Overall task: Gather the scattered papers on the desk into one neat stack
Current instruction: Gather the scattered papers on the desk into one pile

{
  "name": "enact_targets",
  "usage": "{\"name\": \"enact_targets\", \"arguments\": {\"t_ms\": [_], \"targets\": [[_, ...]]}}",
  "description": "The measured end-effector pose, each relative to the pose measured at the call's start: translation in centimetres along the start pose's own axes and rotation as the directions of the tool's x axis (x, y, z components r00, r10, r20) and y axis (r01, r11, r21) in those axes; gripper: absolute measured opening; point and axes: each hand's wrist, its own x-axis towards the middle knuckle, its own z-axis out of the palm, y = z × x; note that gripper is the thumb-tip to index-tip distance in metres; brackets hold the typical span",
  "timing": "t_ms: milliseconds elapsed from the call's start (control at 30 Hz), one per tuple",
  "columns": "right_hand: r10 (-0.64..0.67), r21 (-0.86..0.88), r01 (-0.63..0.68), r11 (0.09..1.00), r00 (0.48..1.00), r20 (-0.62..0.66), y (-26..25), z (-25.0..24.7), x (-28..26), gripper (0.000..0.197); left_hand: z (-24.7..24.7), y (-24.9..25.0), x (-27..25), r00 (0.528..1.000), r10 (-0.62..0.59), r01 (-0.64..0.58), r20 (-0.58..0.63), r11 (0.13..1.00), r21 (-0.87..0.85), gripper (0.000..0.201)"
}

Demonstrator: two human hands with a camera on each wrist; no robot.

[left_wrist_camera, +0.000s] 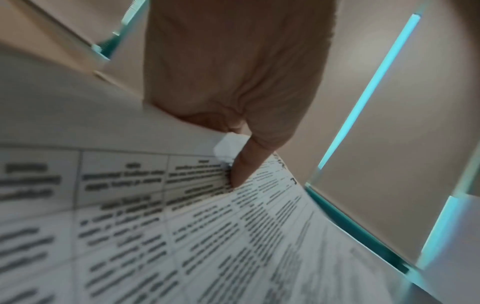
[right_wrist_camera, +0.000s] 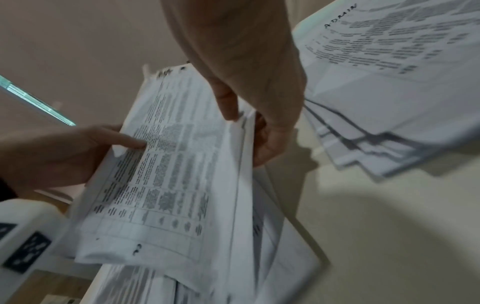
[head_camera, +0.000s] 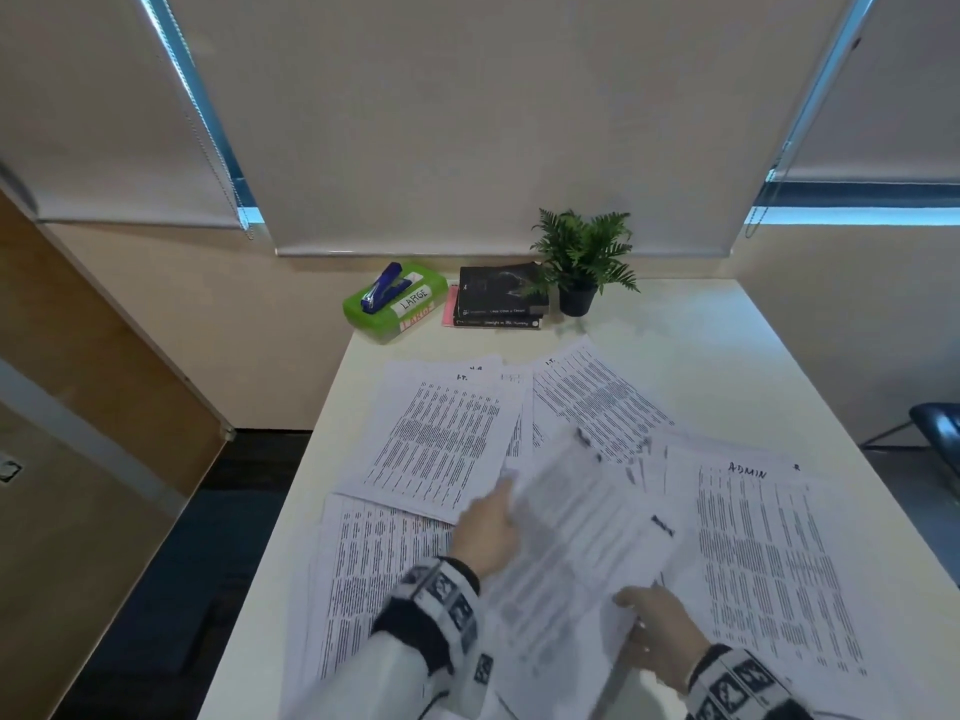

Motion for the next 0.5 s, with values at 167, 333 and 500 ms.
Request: {"name": "enact_targets", "arguments": {"t_ms": [167,333,500], "targets": [[-0.182,0.062,0.175,0.983,0.971,0.153,-5.2,4.3,0.5,0.037,-7.4,-2.3,5.6,0.971,-0.152,0.137,-0.185,0.986,-0.091,0.061],[-0.120,-0.079,0.141,0.987,0.965,0.234,-10.3,9.5,1.8,0.016,-10.9,-5.7,11.1,0.929,-0.294,0.333,-0.225,0.929,0.161,0.052],[-0.205,-0.253,0.210,0.944,0.978,0.044,-11.7,12.9,6.3,0.012,-10.8,-8.3,14.2,0.883,-0.423,0.469,-0.202,0.817,0.336,0.064]]}}
